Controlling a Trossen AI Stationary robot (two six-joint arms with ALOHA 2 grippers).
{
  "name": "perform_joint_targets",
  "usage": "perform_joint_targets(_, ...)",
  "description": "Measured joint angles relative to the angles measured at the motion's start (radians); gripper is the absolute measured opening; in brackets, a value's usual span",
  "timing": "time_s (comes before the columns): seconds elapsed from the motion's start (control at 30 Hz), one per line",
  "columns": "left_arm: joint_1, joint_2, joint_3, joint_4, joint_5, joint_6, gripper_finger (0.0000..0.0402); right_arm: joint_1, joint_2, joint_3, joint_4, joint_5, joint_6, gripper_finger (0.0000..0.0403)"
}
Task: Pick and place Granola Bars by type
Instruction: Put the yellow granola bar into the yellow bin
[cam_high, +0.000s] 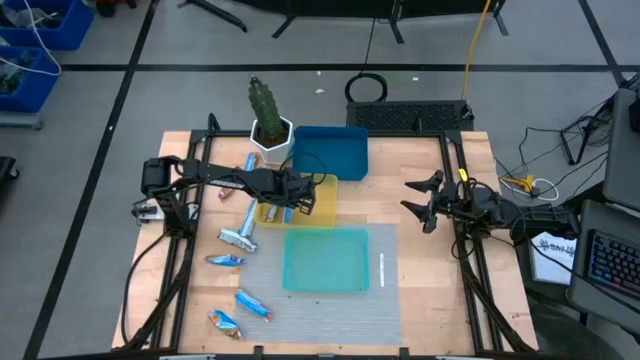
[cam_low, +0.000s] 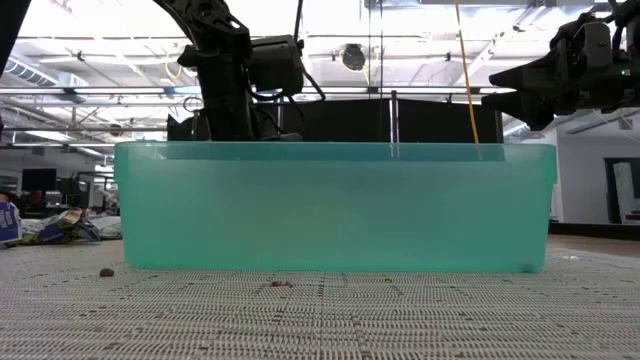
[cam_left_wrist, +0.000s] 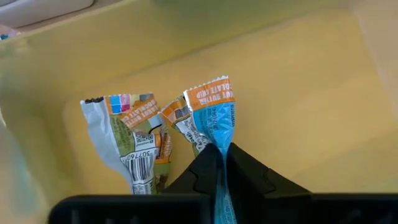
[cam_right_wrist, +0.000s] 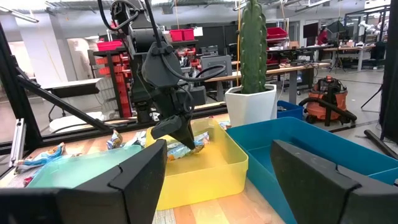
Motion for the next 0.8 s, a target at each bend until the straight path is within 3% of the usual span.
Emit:
perform_joint_targets(0.33, 0.000, 0.000, 0.000, 0.002, -0.019, 0.032, 0.0119, 0.000, 0.000, 0.000, 0.000, 0.000, 0.000, 0.0279)
perform_joint_targets(0.6, 0.000, 0.000, 0.000, 0.032, -0.019, 0.043, 0.0209, 0.000, 0.000, 0.000, 0.000, 0.000, 0.000, 0.0279)
perform_joint_targets(0.8, 0.002, -0.033, -0.001, 0.125, 0.080, 0.290, 0.0267, 0.000, 0.000, 0.000, 0.000, 0.000, 0.000, 0.0279)
